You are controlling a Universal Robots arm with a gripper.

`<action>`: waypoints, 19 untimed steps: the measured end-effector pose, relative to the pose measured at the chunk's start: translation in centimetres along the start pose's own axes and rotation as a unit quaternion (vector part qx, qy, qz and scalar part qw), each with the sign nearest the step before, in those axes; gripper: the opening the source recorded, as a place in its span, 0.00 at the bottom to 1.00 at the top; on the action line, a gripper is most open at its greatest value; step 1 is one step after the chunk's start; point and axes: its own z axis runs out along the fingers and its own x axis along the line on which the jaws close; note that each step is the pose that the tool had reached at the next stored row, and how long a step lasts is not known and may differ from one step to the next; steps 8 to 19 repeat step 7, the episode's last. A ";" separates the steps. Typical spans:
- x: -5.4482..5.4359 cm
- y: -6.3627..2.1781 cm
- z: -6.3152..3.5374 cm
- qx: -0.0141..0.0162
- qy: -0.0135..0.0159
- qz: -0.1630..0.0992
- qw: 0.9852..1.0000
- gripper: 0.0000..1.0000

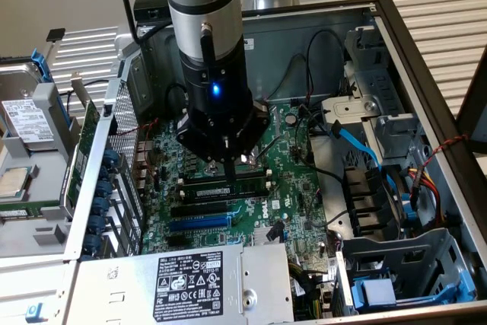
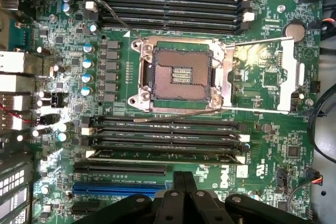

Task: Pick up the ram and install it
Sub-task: 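Press down the ram until it locks into place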

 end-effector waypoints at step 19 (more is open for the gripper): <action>0.0 0.00 0.00 0.001 0.000 0.010 1.000 0.11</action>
